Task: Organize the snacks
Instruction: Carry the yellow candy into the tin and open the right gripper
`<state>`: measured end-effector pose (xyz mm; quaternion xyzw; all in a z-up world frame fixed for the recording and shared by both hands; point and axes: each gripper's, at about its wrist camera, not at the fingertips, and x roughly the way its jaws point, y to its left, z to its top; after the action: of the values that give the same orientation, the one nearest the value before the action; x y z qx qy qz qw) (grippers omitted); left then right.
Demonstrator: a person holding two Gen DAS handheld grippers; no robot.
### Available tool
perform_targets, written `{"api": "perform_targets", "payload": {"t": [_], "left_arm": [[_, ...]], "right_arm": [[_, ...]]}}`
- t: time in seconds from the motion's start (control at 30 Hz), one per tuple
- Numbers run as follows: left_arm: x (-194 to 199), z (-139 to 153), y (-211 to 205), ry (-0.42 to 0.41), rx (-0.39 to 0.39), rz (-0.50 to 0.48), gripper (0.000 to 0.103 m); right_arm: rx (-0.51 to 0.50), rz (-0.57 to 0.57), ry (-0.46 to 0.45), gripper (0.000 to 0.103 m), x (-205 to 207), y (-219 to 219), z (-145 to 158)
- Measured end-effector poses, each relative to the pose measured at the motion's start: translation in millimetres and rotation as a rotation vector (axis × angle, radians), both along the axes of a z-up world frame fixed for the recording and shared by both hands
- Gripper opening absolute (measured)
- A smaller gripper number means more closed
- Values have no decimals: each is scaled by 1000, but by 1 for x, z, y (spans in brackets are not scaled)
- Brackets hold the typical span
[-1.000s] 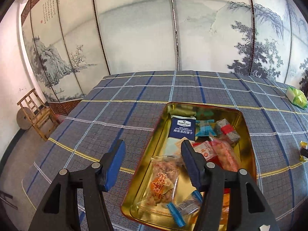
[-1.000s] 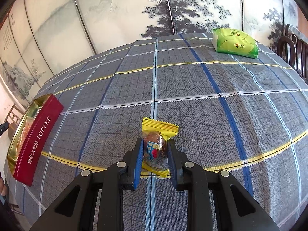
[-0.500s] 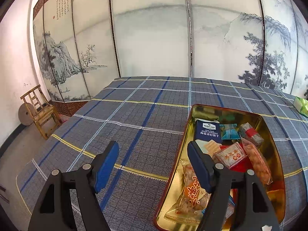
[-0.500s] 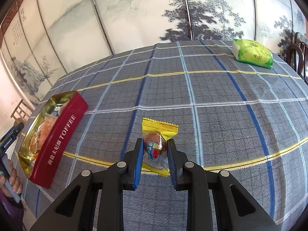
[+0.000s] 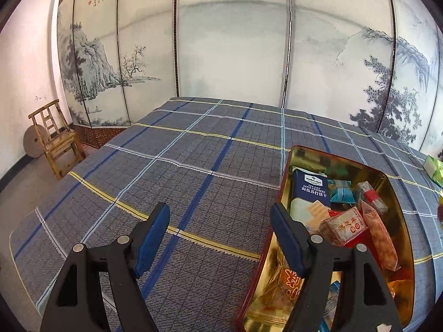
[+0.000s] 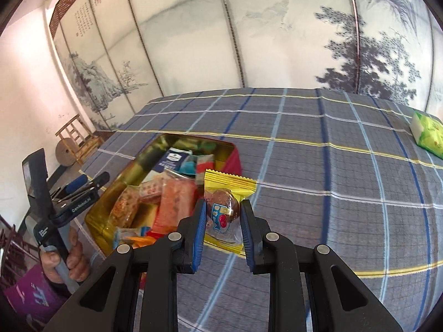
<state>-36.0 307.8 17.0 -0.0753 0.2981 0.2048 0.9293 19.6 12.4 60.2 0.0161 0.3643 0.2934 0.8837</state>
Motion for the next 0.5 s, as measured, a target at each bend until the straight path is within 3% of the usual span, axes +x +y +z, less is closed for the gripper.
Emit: {"api": "perform_targets", "payload": {"t": [0.5], "left_arm": [[-6,0,8,-28,-31,37,80]], "right_arm": [[-15,157,13,25,-7,95,-3]]}}
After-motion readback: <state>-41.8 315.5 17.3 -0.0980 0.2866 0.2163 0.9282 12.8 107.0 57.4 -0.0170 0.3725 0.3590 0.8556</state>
